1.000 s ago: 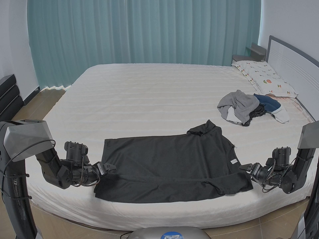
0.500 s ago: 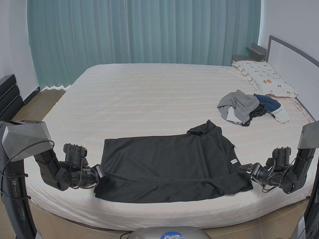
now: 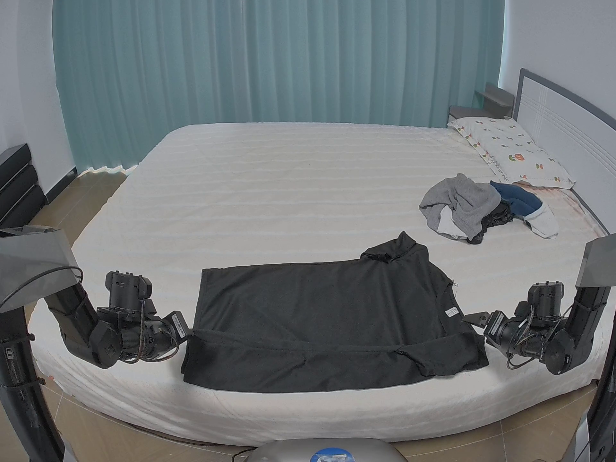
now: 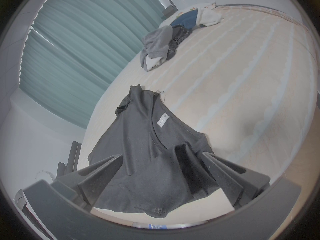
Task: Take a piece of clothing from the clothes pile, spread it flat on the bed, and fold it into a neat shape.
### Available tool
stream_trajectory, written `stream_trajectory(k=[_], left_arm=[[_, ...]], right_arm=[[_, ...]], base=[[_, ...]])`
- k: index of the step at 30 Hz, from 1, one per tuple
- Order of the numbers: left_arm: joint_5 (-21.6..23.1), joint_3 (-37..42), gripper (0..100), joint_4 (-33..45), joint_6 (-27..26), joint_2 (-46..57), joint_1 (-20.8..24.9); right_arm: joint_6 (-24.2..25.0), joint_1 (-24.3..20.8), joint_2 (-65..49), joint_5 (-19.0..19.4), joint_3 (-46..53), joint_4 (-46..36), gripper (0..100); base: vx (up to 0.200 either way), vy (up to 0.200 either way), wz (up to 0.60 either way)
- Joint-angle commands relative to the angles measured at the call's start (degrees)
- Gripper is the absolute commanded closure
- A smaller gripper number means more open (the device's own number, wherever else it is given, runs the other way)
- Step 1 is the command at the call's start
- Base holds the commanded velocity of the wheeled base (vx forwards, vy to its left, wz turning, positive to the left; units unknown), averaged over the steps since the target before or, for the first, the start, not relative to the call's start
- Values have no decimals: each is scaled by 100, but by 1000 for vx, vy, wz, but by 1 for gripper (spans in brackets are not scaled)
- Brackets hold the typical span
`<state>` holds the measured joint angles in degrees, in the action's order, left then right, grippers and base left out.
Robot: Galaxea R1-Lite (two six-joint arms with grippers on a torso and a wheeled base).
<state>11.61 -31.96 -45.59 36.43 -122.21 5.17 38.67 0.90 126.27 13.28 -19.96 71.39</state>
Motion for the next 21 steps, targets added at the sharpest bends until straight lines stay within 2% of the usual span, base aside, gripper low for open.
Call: stream_trajectory(k=[1,7,13,17,20,21], left_arm=[[8,173,100,-2,5,250,-60],[61,296,100,-2,22,417,-51],[70,340,100,-2,22,453,-51],[70,366,100,-11,22,453,-51],[70,358,100,-11,22,444,-51],[79,358,100,-11,22,417,-51]], right_arm=[[-79,-2,20,0,124,349,0],[-404,-11,249,140,-158,323,0],[-1177,15,697,272,-377,323,0],[-1221,6,829,509,-632,314,0],[-1292,-2,935,527,-747,314,0],[-1467,-2,1049,527,-843,314,0]], base=[[0,0,0],[0,0,0],[0,0,0],[0,0,0],[0,0,0],[0,0,0]])
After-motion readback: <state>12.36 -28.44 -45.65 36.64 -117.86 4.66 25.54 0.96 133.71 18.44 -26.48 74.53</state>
